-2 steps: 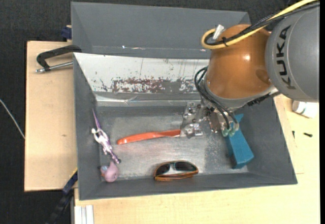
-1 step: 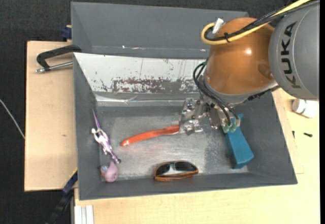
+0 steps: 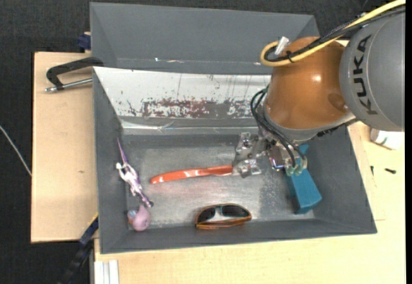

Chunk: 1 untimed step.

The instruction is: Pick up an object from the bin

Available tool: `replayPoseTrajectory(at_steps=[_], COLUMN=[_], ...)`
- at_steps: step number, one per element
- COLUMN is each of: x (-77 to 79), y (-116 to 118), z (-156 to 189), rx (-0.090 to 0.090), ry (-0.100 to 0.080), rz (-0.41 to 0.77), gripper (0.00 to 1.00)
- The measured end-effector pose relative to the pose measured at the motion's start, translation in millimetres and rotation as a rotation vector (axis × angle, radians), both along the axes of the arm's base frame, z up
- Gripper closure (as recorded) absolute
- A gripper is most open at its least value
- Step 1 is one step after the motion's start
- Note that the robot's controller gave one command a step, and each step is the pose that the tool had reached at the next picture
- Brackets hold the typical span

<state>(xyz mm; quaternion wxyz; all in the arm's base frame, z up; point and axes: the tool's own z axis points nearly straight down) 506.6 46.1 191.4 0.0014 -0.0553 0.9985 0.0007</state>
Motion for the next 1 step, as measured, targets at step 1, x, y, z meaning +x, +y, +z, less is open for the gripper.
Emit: replayPoseTrajectory(at_steps=[1], x=[25.1], y=[45.6], z=[118.6], rx=[0.0], ry=[-0.003], rz=[0.185], gripper=[1.0])
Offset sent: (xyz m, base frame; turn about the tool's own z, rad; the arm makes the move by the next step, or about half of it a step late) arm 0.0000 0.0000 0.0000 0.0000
